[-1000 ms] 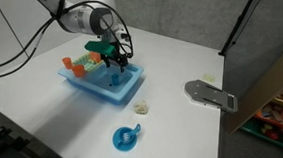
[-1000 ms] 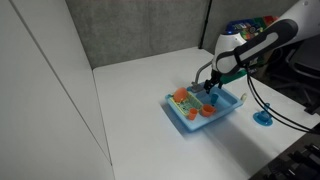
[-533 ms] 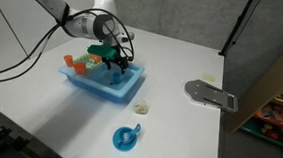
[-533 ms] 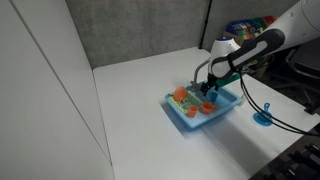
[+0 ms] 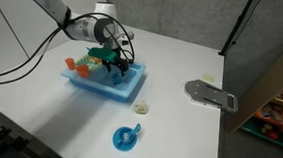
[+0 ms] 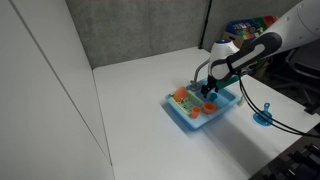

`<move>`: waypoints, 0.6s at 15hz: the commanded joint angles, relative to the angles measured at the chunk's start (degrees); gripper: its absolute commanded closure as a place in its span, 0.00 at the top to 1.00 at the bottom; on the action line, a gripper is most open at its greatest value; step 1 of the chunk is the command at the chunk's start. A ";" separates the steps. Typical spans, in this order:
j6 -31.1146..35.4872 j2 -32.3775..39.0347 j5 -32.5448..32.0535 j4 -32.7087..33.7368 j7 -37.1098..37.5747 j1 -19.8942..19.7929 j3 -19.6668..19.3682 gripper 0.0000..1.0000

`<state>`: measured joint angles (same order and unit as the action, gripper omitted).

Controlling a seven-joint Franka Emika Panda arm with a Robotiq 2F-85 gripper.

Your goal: Remove the blue cup from inside the sink and put it on the table

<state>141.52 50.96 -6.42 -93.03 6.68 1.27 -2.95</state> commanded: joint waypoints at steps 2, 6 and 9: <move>-1.77 0.86 0.62 1.48 -1.21 -0.18 -0.58 1.00; -1.97 0.96 0.42 0.89 -1.10 -0.13 -1.13 1.00; -2.52 0.87 0.15 0.39 -0.78 0.13 -1.68 1.00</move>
<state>140.95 51.89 -6.42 -93.04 6.66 1.24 -4.05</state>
